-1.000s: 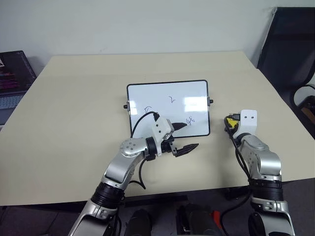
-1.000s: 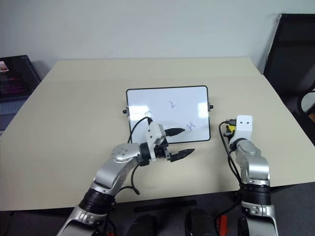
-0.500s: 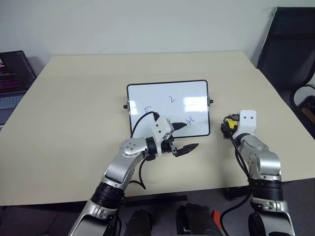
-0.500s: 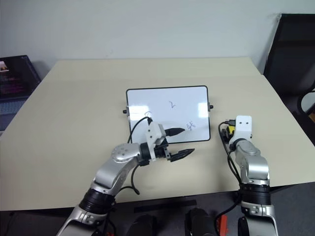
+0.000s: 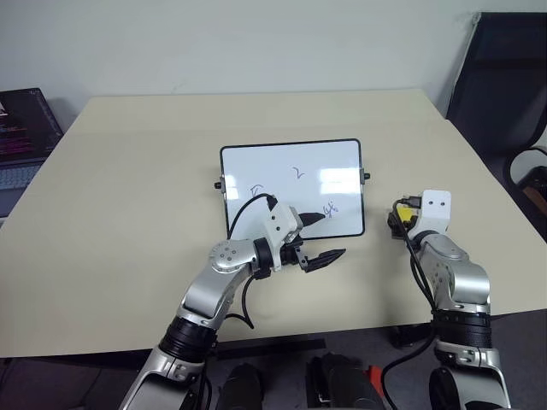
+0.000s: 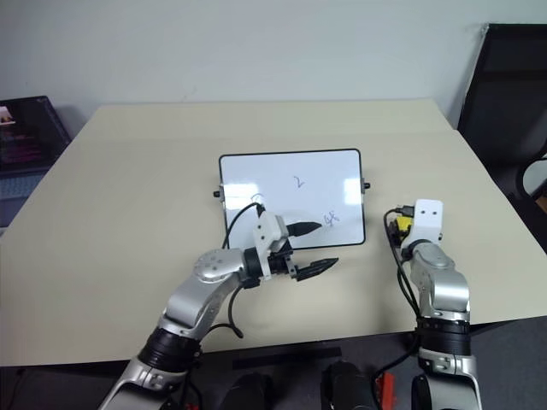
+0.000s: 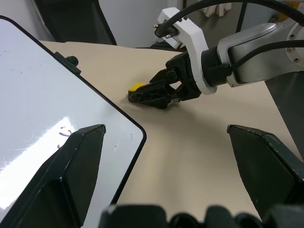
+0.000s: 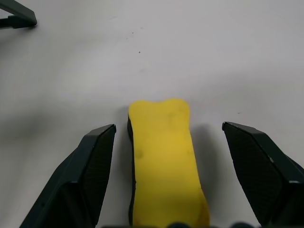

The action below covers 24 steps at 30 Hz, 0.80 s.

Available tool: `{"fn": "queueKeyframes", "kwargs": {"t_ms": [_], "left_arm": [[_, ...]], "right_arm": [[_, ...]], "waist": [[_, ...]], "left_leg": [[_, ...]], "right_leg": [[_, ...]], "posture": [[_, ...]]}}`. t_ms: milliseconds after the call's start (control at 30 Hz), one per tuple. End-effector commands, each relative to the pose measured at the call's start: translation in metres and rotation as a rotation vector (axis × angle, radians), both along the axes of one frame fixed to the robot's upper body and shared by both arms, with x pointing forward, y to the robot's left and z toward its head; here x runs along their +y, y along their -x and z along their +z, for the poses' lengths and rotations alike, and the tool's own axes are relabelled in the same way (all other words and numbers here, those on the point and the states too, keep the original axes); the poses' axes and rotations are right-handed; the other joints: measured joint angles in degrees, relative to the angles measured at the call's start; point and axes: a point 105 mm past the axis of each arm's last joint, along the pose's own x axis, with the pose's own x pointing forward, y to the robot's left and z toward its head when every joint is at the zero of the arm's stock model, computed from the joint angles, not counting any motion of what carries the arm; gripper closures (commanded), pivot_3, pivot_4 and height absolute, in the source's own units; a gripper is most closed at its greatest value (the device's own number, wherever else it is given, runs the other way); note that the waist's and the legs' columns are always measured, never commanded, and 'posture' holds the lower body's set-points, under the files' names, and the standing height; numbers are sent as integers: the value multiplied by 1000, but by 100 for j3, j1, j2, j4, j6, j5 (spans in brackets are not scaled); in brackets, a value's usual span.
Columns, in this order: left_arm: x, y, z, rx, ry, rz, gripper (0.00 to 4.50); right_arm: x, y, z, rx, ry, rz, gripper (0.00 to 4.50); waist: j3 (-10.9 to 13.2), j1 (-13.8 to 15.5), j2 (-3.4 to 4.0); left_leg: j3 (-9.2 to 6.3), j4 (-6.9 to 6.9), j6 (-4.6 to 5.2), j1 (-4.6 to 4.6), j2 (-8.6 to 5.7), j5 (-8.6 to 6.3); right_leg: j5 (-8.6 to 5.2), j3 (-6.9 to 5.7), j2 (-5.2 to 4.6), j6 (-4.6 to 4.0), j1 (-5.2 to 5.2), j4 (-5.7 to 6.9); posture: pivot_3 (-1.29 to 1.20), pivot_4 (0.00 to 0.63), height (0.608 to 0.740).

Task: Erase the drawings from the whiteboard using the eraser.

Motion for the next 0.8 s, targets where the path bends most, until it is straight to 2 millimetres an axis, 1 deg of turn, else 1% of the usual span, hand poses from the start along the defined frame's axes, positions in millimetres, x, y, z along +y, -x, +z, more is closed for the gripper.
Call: {"fn": "queueKeyframes", "kwargs": {"t_ms": [33, 133, 333, 367, 633, 800], "left_arm": [[-2, 0, 14, -59, 23, -4, 0], [-3, 0, 14, -60, 27, -1, 0], [-3, -1, 15, -61, 26, 2, 0], [-3, -1, 15, -61, 26, 2, 0], [-2, -2, 14, -60, 22, 11, 0], [2, -10, 13, -84, 16, 88, 0]], "right_arm": [[0, -4, 14, -52, -13, -6, 600], [-1, -4, 13, -50, -23, -15, 1188], [-1, -4, 14, -54, -28, -17, 3289], [-1, -5, 14, -54, -29, -17, 3382], [1, -5, 14, -55, -19, -12, 3382], [6, -3, 27, -124, 26, 22, 3382]], "waist": [[0, 0, 0], [0, 0, 0], [0, 0, 0], [0, 1, 0], [0, 1, 0], [0, 0, 0]], "left_leg": [[0, 0, 0, 0, 0, 0], [0, 0, 0, 0, -1, 0], [0, 0, 0, 0, 0, 0], [0, 0, 0, 0, 0, 0], [0, 0, 0, 0, 0, 0], [0, 0, 0, 0, 0, 0]], "right_leg": [[0, 0, 0, 0, 0, 0], [0, 1, 0, 0, 0, -1], [0, 0, 0, 0, 0, -1], [0, 0, 0, 0, 0, -1], [0, 0, 0, 0, 0, -1], [0, 0, 0, 0, 0, -1]], "posture": [[0, 150, 740], [0, 150, 740], [0, 150, 740], [0, 150, 740], [0, 150, 740], [0, 150, 740]]}}
